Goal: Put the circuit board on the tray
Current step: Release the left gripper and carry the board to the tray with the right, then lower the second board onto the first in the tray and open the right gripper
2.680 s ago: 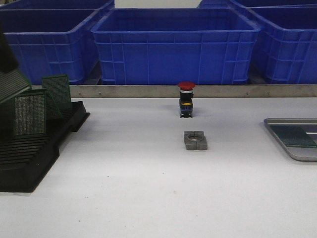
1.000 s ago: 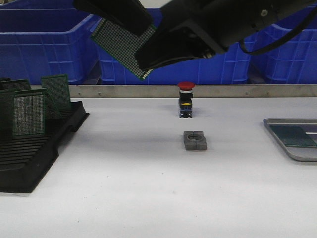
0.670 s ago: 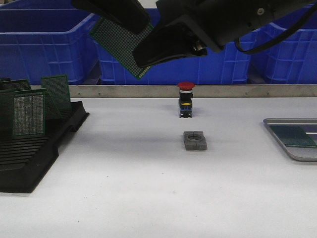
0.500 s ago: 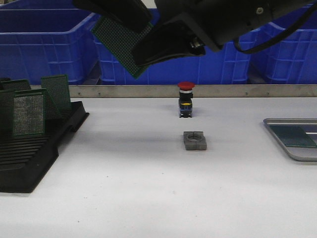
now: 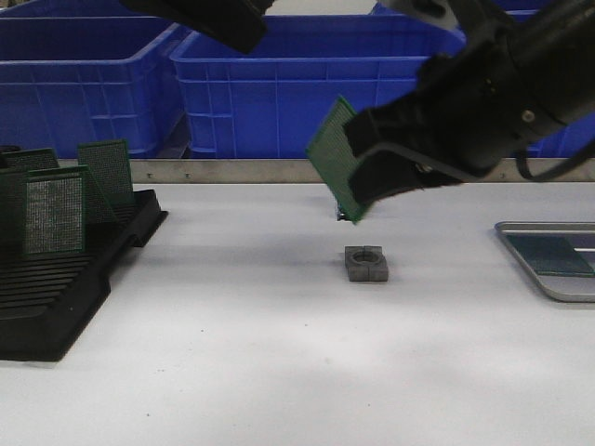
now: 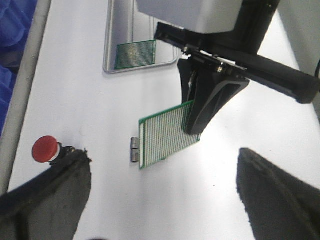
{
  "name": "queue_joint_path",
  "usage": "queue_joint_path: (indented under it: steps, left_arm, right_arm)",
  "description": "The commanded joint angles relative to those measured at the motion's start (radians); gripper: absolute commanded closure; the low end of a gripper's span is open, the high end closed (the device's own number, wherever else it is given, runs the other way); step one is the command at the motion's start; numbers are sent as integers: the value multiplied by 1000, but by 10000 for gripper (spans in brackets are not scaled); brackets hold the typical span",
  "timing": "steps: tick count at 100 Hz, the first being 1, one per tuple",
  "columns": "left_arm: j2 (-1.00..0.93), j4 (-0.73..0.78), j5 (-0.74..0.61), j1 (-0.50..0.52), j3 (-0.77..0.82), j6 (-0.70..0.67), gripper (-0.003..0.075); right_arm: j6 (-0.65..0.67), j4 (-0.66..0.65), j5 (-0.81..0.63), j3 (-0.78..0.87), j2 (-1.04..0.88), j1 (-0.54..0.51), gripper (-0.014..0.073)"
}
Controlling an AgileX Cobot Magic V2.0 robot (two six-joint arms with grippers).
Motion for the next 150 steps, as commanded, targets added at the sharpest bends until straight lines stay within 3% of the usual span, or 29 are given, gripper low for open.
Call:
queue_joint_path:
  steps: [1, 18, 47, 68, 78, 93, 100, 128, 138, 145, 150]
  left_arm:
    - [-47, -53, -12, 11, -37, -8, 154]
    - [-47, -51, -12, 17, -37, -9, 154]
    - [-47, -51, -12, 17, -37, -9, 154]
    - [-47, -52, -12, 17, -37, -9, 154]
    - [-47, -52, -14, 17, -37, -9, 154]
    - [-47, -64, -18, 17, -37, -9, 154]
    - [-47, -66, -20, 17, -37, -11, 154]
    - [-47, -66, -23, 17, -37, -16, 155]
    - [-49, -66, -27, 22, -39, -80, 158]
    - [-53, -53, -36, 36, -41, -143, 196]
    - [-56, -39, -39, 52, -41, -194, 268]
  right_arm:
    - [9, 74, -69, 8, -31, -37, 715]
    - [11, 122, -45, 24, -31, -177, 715]
    - [11, 134, 142, 24, 8, -529, 715]
    - [10, 106, 315, 23, 140, -662, 701]
    - [10, 106, 316, 23, 182, -686, 550]
    - [10, 108, 311, 22, 203, -701, 122]
    - [10, 108, 313, 21, 203, -701, 42]
    - [11, -12, 245, 21, 149, -723, 57]
    - [11, -59, 217, 21, 92, -724, 57]
    - [11, -99, 217, 21, 40, -724, 87]
    - [11, -124, 217, 21, -3, -724, 151]
